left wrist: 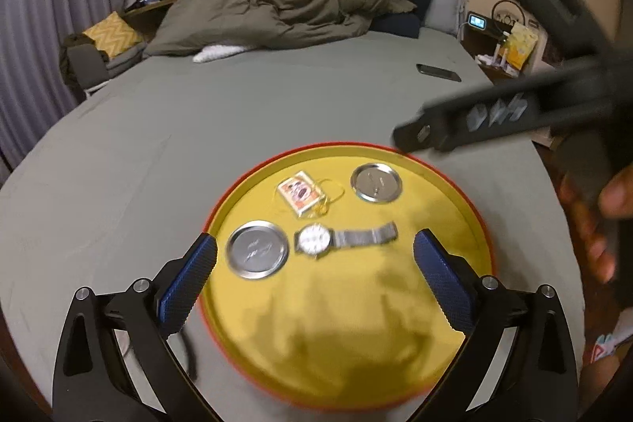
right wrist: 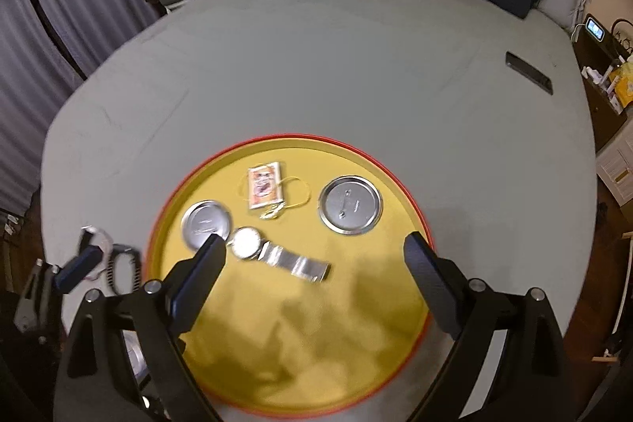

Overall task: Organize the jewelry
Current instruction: 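Open both tools to release the watch and red badge into the tray, then move the right tool over the pink-cord card badge while the left tool hovers above the silver badge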

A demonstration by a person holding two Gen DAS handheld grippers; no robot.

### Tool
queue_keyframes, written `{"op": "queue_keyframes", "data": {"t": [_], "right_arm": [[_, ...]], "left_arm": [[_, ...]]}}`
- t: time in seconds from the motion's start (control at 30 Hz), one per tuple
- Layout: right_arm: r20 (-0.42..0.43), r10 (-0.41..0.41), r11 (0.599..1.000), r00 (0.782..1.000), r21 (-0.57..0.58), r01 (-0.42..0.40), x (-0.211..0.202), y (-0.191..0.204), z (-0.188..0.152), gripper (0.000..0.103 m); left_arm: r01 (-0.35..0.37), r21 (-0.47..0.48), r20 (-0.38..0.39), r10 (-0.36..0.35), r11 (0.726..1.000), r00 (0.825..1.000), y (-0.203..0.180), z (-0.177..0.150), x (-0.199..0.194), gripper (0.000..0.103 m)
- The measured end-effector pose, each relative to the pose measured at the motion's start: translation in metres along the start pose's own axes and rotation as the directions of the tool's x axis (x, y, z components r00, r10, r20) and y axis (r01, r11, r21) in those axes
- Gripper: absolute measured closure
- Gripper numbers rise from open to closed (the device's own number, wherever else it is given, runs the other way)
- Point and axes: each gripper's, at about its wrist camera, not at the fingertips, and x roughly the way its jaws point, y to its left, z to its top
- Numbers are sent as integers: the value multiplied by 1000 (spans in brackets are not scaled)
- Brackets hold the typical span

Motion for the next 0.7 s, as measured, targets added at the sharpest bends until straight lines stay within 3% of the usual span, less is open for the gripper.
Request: {"op": "queue_keyframes", "data": {"t": [0.2, 0.43, 0.7], "right_arm": [[47, 35, 999, 998, -39, -33, -56, 32, -32, 16], [74, 90, 987, 993, -140, -79, -98, 78, -84, 16], [50, 139, 966, 989, -227, -125, -109, 125, -135, 16]], "left_arm": [[8, -78, 16, -6, 997, 1000, 9, -38, -54, 6], [-44, -117, 0, 44, 992, 999, 34, -86, -96, 6], [-84, -181, -47, 77, 980, 996, 73, -127, -114, 6]]}}
